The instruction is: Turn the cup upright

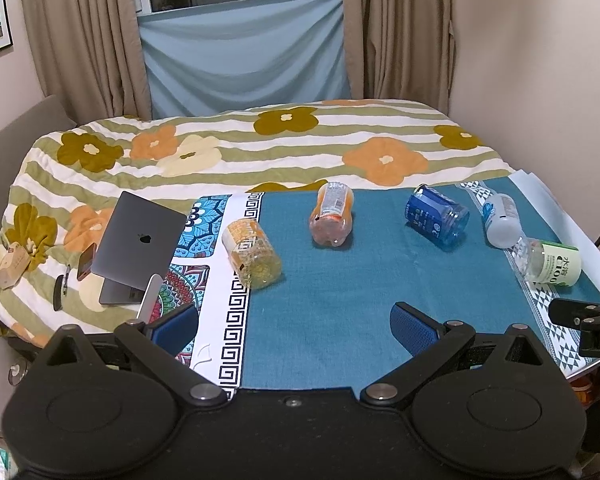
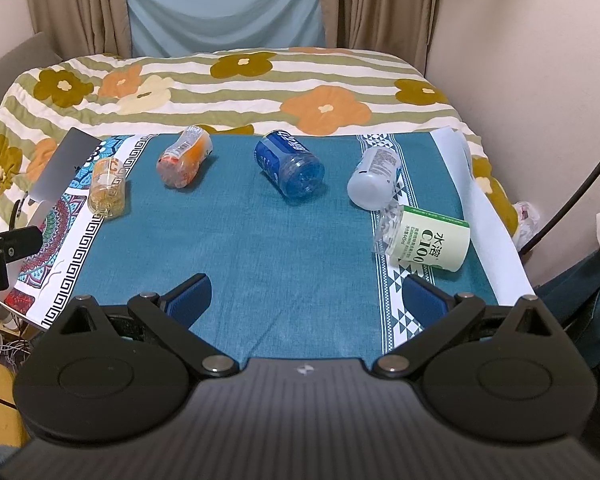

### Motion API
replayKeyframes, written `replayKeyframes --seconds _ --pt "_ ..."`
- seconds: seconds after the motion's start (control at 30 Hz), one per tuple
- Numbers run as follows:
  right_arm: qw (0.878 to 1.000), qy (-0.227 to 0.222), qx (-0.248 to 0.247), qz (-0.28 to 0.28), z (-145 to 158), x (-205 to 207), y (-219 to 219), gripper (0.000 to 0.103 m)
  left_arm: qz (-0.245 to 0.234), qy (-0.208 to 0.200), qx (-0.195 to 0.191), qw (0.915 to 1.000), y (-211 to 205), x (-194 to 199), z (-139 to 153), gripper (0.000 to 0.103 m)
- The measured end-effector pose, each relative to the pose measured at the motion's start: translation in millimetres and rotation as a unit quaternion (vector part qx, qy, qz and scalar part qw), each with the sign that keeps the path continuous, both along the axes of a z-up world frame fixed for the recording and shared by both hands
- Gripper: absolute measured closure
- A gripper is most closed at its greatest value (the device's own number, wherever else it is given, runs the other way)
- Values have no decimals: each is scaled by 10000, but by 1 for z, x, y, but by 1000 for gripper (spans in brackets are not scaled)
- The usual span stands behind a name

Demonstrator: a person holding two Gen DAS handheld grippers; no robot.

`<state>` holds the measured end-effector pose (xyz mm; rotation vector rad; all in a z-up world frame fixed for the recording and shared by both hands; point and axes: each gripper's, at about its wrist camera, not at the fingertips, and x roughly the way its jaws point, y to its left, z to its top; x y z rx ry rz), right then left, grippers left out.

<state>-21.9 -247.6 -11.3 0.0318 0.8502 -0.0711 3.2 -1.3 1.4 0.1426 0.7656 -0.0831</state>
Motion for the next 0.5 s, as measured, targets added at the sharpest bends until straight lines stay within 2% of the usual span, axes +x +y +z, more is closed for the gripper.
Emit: replayKeyframes --seconds 0.5 --pt "10000 -15 7 0 0 1 1 0 -24 21 -18 10000 1 -1 1 0"
